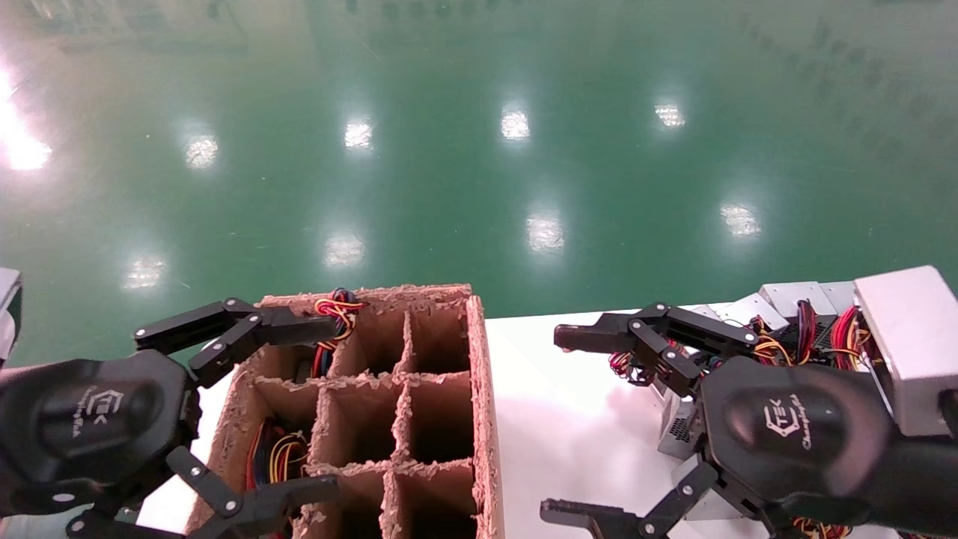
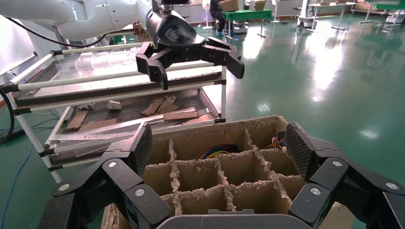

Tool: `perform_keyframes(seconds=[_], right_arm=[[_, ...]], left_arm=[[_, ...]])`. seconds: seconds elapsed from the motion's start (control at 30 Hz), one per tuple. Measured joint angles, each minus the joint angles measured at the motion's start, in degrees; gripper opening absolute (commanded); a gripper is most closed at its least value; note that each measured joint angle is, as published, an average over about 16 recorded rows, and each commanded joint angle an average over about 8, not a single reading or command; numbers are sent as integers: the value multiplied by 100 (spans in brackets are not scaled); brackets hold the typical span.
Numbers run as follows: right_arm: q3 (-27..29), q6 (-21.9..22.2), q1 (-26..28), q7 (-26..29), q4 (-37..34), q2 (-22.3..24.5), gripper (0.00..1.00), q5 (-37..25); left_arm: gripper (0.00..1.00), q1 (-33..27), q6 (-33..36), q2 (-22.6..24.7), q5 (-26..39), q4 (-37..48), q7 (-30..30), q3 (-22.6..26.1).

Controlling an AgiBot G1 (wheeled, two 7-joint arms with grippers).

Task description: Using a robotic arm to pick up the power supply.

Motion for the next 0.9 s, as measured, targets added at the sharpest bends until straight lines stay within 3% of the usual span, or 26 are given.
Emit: perform_keyframes(seconds=[0.9], right_arm=[[0, 0, 0, 0, 0, 0, 100, 0]], left_arm=[[100, 0, 0, 0, 0, 0, 0, 0]])
